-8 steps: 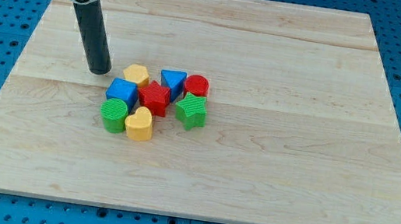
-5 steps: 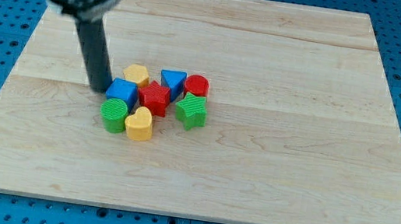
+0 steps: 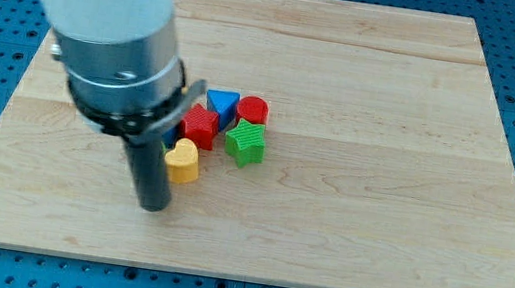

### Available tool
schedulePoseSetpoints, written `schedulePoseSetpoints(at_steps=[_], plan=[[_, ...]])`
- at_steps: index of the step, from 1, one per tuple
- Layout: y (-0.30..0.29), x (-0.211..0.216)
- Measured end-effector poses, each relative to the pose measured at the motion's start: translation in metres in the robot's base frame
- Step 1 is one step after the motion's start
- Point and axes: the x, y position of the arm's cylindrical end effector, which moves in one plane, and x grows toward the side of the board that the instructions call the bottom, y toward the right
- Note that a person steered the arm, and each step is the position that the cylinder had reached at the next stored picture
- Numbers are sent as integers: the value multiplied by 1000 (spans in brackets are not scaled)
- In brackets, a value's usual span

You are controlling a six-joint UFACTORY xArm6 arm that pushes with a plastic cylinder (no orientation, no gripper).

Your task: Push the green star to the top of the red circle

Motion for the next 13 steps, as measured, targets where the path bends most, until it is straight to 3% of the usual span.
schedulePoseSetpoints(at_steps=[2,9,10,13], plan=[[56,-8],[79,-70],[123,-96],[146,-151]])
